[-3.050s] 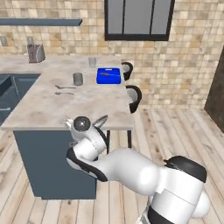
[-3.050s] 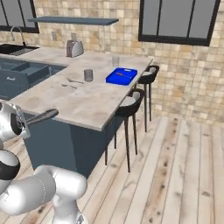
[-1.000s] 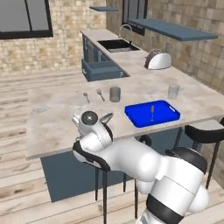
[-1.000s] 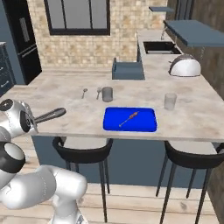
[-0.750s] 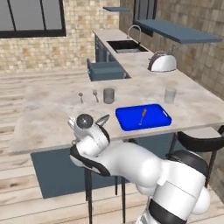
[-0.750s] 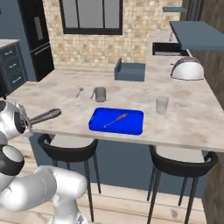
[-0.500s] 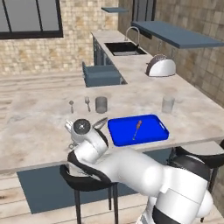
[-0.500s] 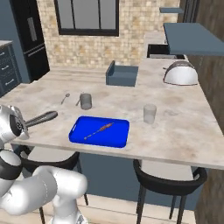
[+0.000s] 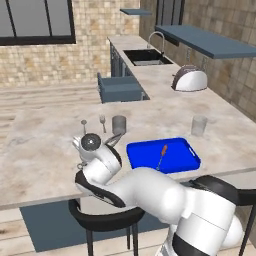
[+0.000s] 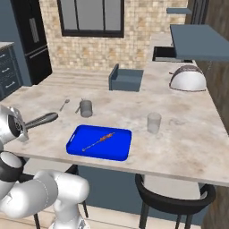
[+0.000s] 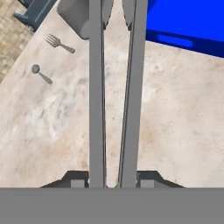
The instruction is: Take the tongs from the drawer on the left and place them on the dining counter next to the tray containing the kebab skewer.
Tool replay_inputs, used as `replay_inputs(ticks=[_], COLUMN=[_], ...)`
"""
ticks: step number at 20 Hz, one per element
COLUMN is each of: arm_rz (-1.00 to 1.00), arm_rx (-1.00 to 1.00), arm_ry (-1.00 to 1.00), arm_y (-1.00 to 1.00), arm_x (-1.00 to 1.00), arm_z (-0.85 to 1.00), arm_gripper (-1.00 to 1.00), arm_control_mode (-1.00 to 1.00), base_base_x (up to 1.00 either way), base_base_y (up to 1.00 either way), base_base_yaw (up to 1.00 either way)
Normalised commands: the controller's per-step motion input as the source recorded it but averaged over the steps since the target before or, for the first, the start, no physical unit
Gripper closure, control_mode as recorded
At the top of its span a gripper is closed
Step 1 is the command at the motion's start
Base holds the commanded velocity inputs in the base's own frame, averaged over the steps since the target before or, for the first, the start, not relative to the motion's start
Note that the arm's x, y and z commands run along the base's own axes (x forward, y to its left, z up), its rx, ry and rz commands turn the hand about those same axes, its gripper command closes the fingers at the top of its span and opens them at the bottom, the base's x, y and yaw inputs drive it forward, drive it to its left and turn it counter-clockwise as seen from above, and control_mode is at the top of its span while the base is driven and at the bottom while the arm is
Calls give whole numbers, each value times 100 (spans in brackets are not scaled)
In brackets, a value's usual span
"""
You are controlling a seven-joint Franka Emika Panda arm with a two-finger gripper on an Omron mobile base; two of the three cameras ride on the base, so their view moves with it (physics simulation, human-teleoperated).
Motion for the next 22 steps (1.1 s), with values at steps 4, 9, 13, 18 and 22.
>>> replay_inputs(ticks=[4, 9, 13, 18, 22], arm_rz=[0, 0, 7, 20, 41], arm_rx=[0, 0, 4, 3, 0], arm_ry=[0, 0, 10, 10, 4], arm_y=[0, 0, -40, -50, -46], arm_x=[0, 0, 55, 67, 49], arm_z=[0, 0, 0, 0, -2], arm_gripper=[100, 100, 100, 100, 100], arm_control_mode=[100, 100, -100, -100, -100], base_base_x=[58, 43, 0, 0, 0], base_base_y=[-50, -38, 0, 0, 0], base_base_yaw=[-25, -15, 0, 0, 0])
